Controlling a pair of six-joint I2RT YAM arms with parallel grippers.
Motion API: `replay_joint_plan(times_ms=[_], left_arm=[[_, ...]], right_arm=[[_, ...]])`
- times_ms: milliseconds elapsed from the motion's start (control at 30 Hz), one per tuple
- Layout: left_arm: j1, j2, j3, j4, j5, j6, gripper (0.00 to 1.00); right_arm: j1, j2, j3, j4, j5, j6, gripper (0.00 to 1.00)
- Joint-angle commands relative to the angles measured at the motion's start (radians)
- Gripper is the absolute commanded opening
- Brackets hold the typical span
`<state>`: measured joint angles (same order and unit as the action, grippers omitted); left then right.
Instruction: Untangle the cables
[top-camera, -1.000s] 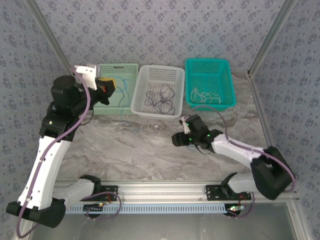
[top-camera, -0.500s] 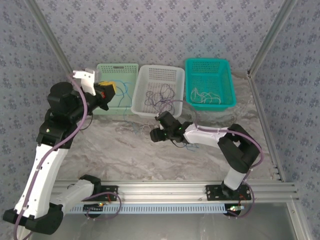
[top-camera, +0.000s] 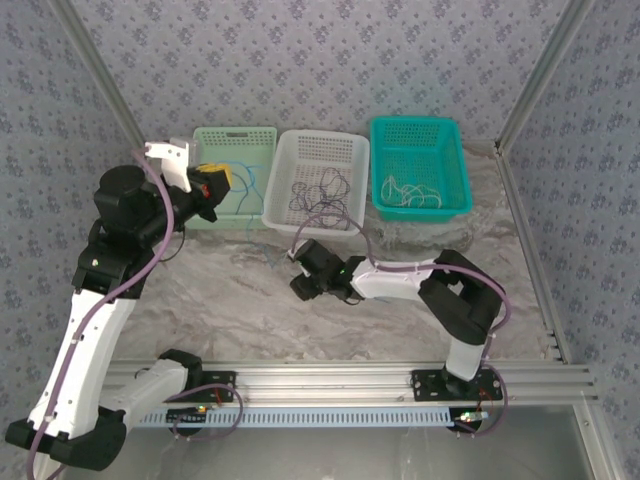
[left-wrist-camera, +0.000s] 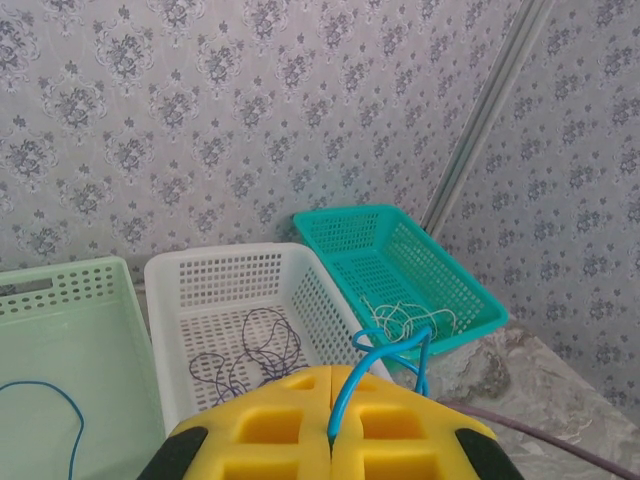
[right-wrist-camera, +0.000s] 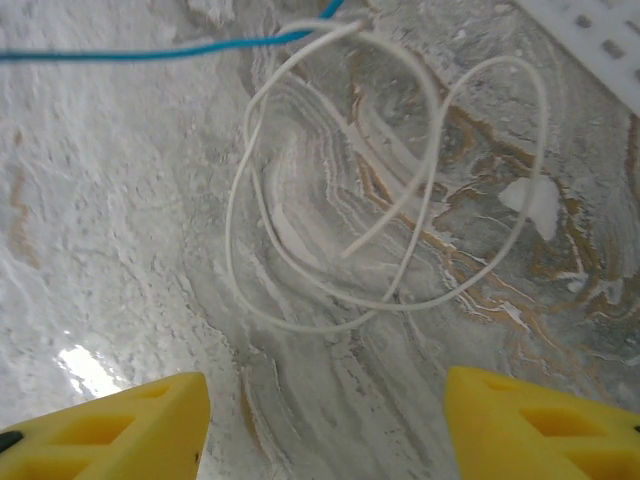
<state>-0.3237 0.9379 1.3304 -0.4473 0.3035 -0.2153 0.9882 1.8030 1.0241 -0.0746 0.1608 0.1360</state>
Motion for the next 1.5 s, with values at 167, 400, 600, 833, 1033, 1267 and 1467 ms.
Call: replay_joint_plan(times_ms=[167, 400, 600, 833, 1033, 1267, 1467], left_arm=[[-0.005, -0.002, 0.010, 0.001, 0.013, -0.016, 0.00], [-0.005, -0.003, 0.012, 0.002, 0.017, -0.019, 0.00], [-0.005, -0.005, 0.025, -0.007, 0.006, -0.013, 0.00], [0.003, 0.005, 0.107, -0.037, -0.047, 0.029, 0.00], [0.071, 0.060, 0.239, -0.075, -0.092, 0.084, 0.00], [0.157, 0.183, 0.469, -0.123, -0.068, 0.118, 0.00], [0.232, 0.279, 0.659, -0.193, -0.076, 0.105, 0.00]], right_arm=[[0.040, 0.075, 0.094, -0.024, 0.084, -0.171, 0.67], [0.031, 0.148, 0.160, -0.047, 0.060, -0.209, 0.64], [0.001, 0.212, 0.226, -0.087, -0.023, -0.204, 0.35], [-0.015, 0.183, 0.112, -0.068, -0.061, -0.157, 0.03], [-0.018, 0.077, -0.022, -0.028, -0.087, -0.119, 0.00], [-0.030, -0.019, -0.159, -0.021, -0.102, -0.046, 0.00], [-0.077, -0.059, -0.228, -0.015, -0.120, 0.024, 0.00]])
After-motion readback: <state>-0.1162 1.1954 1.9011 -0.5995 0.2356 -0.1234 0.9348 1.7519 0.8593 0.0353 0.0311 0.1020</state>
